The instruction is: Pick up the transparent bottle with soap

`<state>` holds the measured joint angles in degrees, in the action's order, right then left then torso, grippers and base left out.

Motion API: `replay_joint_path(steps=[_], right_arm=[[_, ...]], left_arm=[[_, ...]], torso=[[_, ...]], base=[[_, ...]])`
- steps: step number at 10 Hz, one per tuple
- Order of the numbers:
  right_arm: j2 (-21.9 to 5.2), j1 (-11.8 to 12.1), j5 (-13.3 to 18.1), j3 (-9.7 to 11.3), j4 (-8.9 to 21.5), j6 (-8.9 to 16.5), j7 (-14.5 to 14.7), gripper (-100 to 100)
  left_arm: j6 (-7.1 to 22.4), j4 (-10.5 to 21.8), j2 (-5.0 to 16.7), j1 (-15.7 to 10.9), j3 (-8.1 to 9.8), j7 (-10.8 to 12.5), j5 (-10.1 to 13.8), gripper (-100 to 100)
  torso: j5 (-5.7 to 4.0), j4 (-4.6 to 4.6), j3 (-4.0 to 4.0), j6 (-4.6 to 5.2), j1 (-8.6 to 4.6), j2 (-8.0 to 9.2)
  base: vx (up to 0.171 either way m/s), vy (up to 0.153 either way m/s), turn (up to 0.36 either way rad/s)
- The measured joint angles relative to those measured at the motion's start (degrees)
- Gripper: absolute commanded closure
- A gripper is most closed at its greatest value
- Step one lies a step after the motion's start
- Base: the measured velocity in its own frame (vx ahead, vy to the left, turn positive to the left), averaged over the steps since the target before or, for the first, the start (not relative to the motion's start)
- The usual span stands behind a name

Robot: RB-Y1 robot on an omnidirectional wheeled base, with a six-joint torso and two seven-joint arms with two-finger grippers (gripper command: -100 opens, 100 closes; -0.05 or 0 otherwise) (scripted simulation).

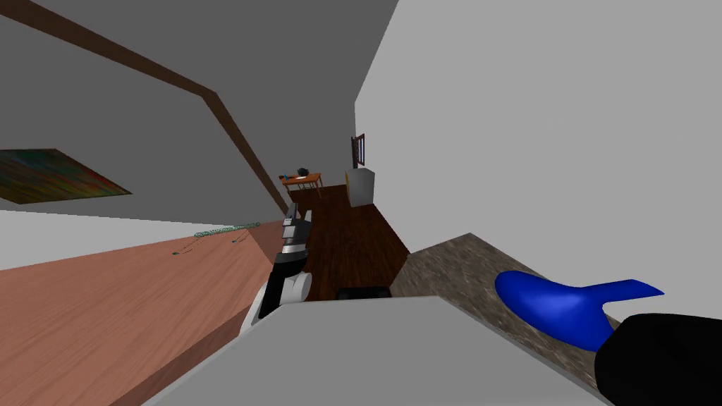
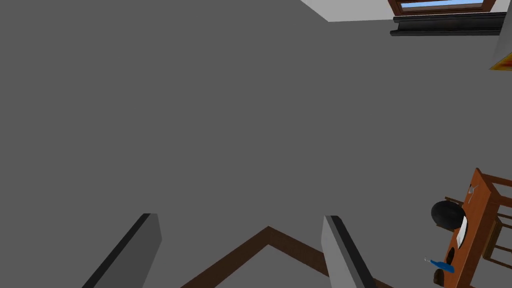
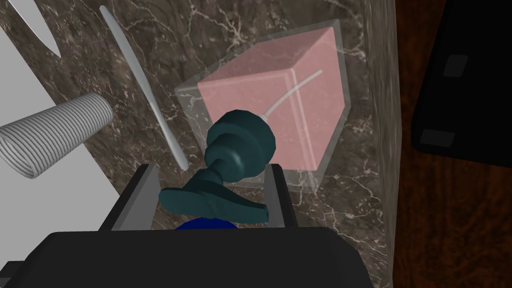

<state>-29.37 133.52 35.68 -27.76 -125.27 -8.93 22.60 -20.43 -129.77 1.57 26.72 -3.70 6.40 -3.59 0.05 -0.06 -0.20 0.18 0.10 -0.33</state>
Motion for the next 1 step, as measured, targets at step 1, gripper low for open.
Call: replay_joint_path(steps=[1], right_arm=[[0.1, 0.1, 0.1, -0.1, -0.1, -0.2, 0.2, 0]], left_arm=[[0.0, 0.0, 0.0, 0.0, -0.01, 0.0, 0.0, 0]], torso=[[-0.02, 0.02, 0.05, -0.08, 0.04, 0.08]], base=[[0.004, -0.001, 0.011]])
